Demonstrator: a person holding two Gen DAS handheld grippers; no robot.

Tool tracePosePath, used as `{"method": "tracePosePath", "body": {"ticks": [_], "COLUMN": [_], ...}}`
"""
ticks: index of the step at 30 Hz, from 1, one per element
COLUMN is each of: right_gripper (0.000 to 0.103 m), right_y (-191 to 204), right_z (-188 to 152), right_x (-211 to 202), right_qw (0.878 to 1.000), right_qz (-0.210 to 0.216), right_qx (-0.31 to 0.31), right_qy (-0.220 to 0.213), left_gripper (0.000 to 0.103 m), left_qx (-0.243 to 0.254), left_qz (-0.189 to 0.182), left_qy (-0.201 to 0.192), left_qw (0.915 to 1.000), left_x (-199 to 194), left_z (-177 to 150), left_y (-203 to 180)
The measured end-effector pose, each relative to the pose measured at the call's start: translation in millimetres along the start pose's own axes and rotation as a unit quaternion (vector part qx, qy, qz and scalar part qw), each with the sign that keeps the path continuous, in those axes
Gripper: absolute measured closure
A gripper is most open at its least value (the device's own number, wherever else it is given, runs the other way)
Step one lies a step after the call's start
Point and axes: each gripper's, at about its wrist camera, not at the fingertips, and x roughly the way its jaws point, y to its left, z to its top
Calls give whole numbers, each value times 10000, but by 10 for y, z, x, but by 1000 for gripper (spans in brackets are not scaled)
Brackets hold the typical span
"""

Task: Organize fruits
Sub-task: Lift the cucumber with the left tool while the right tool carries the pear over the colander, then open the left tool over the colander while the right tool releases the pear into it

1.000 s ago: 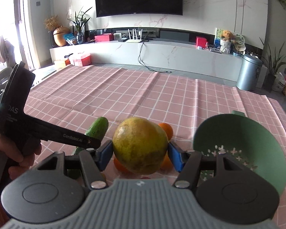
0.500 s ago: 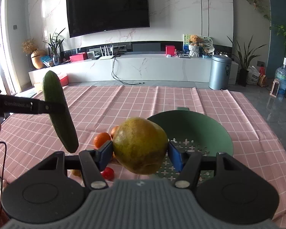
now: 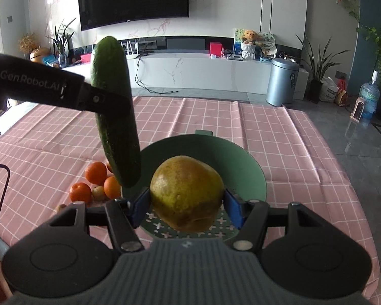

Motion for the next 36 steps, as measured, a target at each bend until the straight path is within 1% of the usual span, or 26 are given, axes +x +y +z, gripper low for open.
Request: {"method": "tracePosePath", "body": {"ticks": [2,6,12,19,22,29,34,36], "right_gripper": [43,43,43,43,43,43,44,44], "right_y": [-50,-124,-138,-158,-200,-212,-199,-181], "right_z": [13,26,-36,-41,-26,-4,55,85], "right_x": [95,291,624,873,917,994,952,955], "right_qw": [9999,9993,9953,9888,9881,9856,9868,9858], "right_qz": [-2,28,135,196,270,350,303,316], "right_qx": [-11,-78,-512,-777,-662,-610,-688,-738], "right_qy": [143,375,807,1262,1362,1536,1432,1477], "left_gripper": [63,63,63,63,63,63,62,62], "left_qx": [-42,-76,-63,62,97,73,53,97], "left_qz": [-58,-36,21,63,93,127,157,186], "left_qy": [123,386,723,1051,1156,1195,1210,1264], "left_qw": [9999,9992,9974,9944,9932,9927,9925,9918], "left_x": [117,353,584,812,873,921,935,941], "left_z": [7,-26,-107,-178,-202,-168,-154,-149], "left_y": [-34,-28,-10,-32,-27,-16,5,0]}}
